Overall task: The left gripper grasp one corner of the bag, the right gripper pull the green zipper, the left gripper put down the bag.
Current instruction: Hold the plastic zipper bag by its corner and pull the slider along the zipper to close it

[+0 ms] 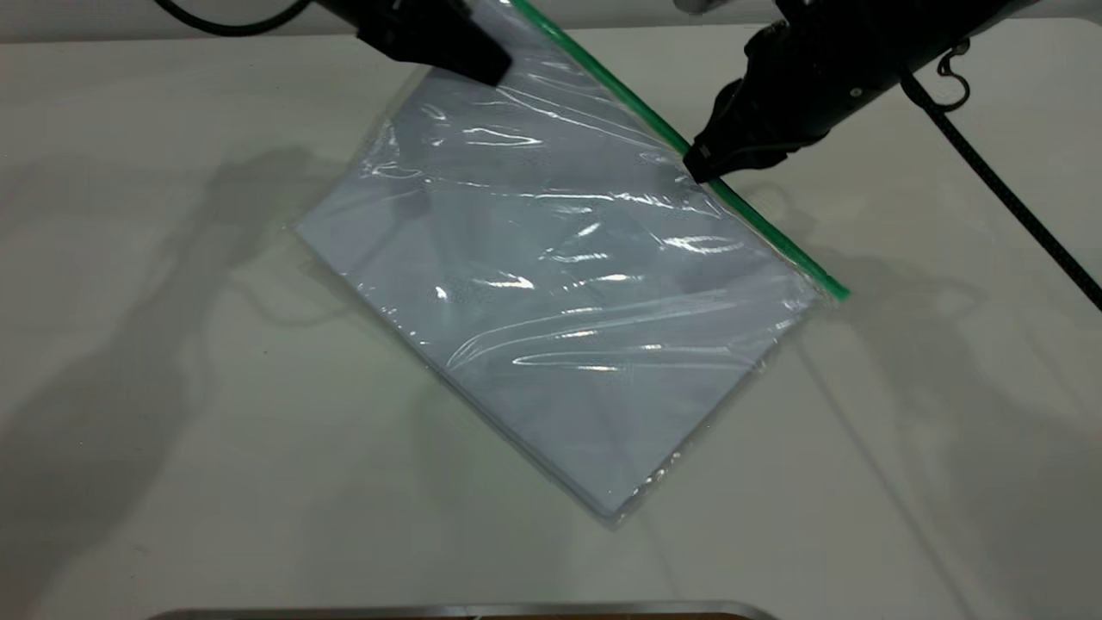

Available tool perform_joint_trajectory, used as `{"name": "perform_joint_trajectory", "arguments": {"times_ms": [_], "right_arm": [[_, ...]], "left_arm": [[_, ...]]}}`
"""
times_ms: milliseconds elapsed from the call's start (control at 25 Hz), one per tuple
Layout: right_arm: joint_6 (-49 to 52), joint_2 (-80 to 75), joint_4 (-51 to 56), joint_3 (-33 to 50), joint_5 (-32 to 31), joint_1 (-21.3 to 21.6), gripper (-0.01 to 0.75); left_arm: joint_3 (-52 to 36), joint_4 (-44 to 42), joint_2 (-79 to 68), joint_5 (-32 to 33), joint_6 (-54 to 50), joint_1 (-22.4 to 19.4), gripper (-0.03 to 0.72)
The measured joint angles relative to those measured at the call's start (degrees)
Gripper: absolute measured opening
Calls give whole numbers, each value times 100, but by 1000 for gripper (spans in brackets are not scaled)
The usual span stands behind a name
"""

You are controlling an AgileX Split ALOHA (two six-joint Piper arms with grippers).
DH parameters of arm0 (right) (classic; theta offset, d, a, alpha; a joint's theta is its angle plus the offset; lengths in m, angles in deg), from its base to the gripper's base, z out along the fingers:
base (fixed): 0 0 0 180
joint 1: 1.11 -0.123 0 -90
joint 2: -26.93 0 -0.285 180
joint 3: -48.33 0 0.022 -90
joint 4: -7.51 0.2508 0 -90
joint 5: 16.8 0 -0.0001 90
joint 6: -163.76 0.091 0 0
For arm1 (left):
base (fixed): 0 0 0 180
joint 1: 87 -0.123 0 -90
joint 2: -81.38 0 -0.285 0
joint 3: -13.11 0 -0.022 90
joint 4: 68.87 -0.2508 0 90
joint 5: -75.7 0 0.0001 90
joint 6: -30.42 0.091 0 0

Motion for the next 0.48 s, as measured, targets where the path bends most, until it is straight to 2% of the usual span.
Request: {"name": "perform_joint_trajectory", "arguments": {"times_ms": [480], "right_arm": [[220, -72, -10, 0, 91, 10, 37]], "left_arm": [[5, -1330, 7, 89, -873, -152, 63]]}}
